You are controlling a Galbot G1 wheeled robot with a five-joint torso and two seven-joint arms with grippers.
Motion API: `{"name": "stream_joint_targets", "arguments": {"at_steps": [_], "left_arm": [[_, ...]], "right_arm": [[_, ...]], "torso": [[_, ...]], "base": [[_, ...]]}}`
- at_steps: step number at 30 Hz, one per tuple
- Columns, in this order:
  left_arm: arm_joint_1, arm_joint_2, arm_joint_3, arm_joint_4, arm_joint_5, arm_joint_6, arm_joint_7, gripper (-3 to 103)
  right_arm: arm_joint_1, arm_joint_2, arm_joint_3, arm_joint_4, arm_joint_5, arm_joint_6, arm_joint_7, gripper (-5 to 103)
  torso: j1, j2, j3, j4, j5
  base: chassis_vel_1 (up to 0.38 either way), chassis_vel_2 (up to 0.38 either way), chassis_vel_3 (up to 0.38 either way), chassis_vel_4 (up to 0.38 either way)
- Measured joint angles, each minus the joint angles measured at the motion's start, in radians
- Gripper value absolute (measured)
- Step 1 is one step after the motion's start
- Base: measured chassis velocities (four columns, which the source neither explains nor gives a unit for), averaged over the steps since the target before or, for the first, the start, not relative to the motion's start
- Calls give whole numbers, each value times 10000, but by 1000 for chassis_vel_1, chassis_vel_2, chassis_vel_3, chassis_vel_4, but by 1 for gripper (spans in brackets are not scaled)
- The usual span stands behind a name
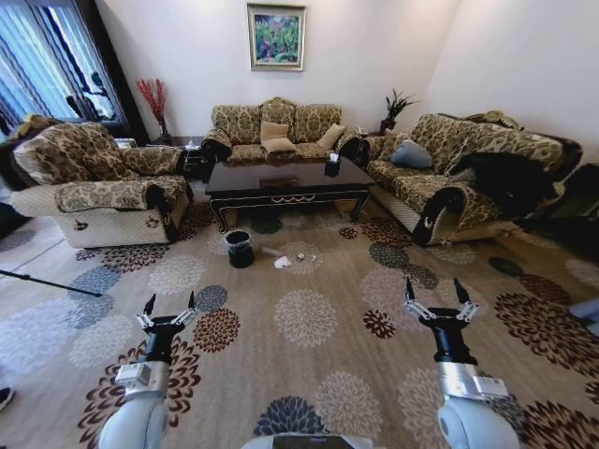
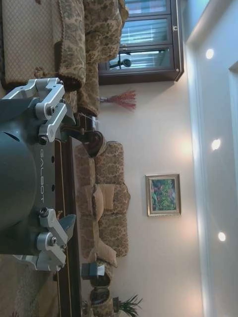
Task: Move to the front of the table and pick up the trash from the floor, then place it into the trash bin.
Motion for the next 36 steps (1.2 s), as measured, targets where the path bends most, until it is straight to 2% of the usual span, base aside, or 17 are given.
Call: {"name": "stream_joint_targets", "arguments": {"at_steps": [10,13,17,36], "left_arm": [[-34,-17,17,88,121,-242,126,100],[-33,-24,12,88,158,-264,158,100],[13,-45,10,125,308,-349,208,100],[94,-105,106,149,367,-435,250,100]], "right_arm": [[42,91,137,-81,63,315,-743,100],[42,92,159,-68,-151,57,-593,100],[34,88,215,-78,-1088,-640,62,100],[9,40,48,-177,-1193,-332,-85,100]], "torso": [[-247,-557,-311,0,0],[-298,-679,-381,-1,0],[-407,-930,-526,0,0],[-793,-1798,-1007,-1,0]], "base": [[-9,-17,-9,-9],[-52,-62,-28,-41],[-21,-26,-26,-16],[-17,-12,-12,-10]]}}
